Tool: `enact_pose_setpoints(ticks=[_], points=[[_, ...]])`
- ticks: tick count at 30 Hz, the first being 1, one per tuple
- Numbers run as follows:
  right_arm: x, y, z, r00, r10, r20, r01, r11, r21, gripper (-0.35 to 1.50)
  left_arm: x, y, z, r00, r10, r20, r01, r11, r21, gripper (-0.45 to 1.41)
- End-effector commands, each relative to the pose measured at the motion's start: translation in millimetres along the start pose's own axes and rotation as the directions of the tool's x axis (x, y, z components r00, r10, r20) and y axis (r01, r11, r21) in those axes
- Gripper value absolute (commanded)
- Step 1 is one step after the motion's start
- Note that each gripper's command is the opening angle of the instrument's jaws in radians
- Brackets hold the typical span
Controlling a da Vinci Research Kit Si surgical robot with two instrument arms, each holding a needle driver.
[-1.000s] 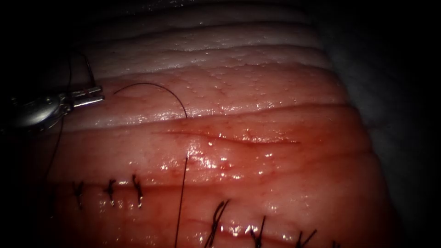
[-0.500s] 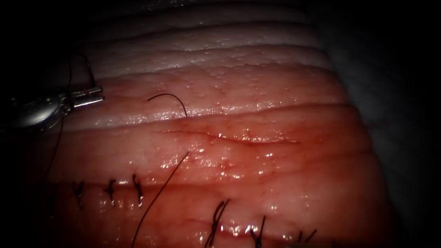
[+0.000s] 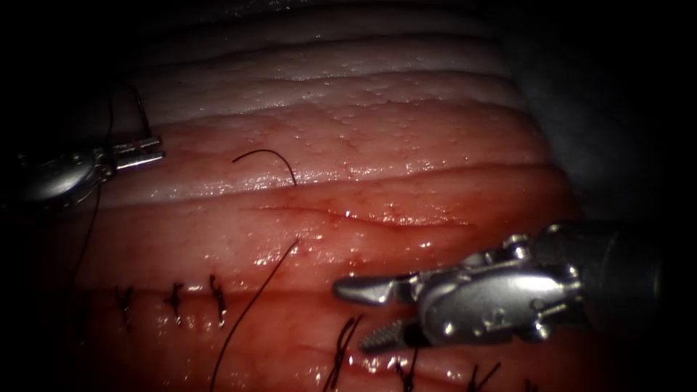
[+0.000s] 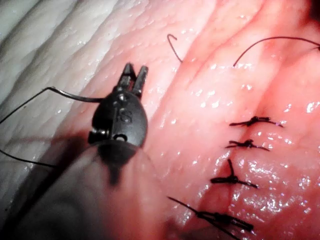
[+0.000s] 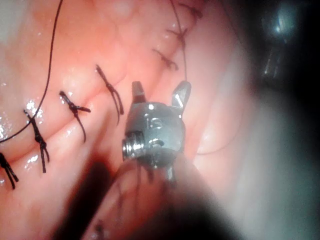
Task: Wound Closure
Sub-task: Use right grasper to pull tail to slightly lengthen
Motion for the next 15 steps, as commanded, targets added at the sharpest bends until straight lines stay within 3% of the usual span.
enact_pose_setpoints(ticks=[1,4,7,12,15], points=[[-1.6,0.9,1.2,0.997,0.075,0.016,-0.074,0.997,-0.023,1.21,-0.3,0.0,0.8,1.000,0.001,0.001,-0.001,1.000,-0.002,-0.45],[-3.2,2.1,2.6,0.978,0.196,0.073,-0.190,0.978,-0.080,1.06,-0.3,0.0,0.8,1.000,0.001,0.000,-0.001,1.000,-0.004,-0.45],[-5.5,3.8,5.1,0.963,0.234,0.137,-0.221,0.970,-0.102,0.99,-0.5,0.0,1.0,1.000,-0.003,0.000,0.003,1.000,-0.006,-0.45],[-8.3,6.1,9.0,0.954,0.284,0.099,-0.275,0.957,-0.096,0.88,-0.9,-0.1,1.2,1.000,-0.004,0.003,0.004,1.000,-0.008,-0.45],[-9.5,7.1,11.3,0.953,0.287,0.094,-0.277,0.955,-0.105,0.93,-1.1,-0.2,1.4,1.000,-0.008,0.005,0.008,1.000,-0.008,-0.45]])
